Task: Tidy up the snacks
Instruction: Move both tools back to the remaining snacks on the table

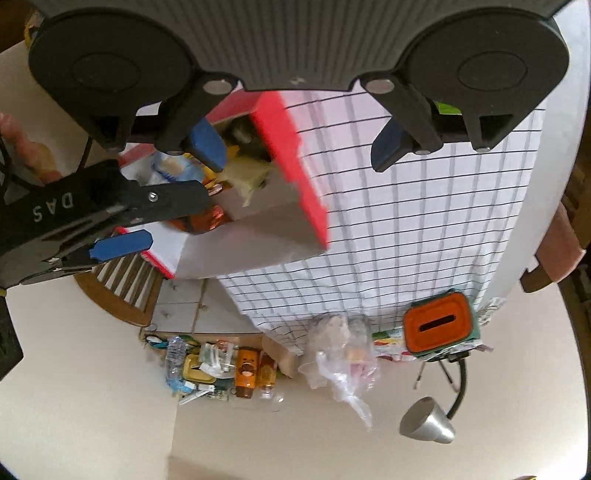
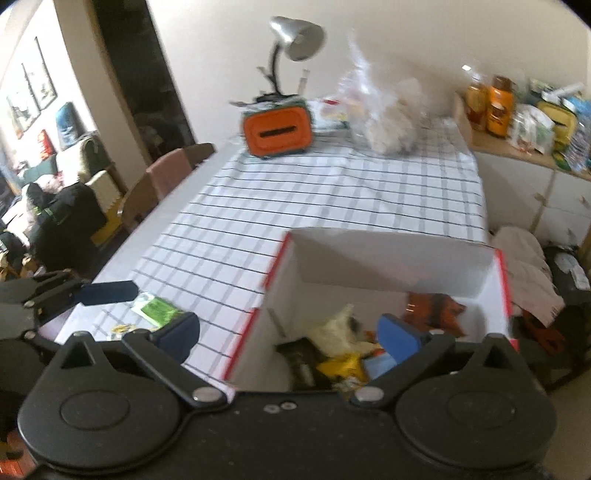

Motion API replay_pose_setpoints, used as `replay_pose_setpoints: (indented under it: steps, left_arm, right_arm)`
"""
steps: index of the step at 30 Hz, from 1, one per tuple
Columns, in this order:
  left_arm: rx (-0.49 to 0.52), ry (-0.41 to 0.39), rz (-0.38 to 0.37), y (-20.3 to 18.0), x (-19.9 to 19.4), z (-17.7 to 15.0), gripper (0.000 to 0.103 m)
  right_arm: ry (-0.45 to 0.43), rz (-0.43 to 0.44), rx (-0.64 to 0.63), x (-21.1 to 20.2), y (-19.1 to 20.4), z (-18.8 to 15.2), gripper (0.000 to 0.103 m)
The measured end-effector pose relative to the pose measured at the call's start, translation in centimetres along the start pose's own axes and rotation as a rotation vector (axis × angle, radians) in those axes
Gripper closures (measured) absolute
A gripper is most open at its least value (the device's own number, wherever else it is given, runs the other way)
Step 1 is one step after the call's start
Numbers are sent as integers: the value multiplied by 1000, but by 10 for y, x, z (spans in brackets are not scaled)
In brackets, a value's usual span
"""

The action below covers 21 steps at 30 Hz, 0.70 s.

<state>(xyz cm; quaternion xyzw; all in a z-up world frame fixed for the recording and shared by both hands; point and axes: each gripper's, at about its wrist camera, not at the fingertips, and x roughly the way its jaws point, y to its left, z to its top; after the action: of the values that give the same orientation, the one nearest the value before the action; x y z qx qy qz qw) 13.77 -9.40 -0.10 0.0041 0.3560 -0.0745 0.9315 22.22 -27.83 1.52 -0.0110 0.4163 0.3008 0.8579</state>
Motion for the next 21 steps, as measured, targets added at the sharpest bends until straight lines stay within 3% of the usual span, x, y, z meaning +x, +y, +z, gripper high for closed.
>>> replay_pose_setpoints:
  steps: [21]
  left_arm:
    - [-11, 89, 112, 150, -5, -57, 17]
  right_arm:
    - [109, 85, -121, 114, 126, 4, 1]
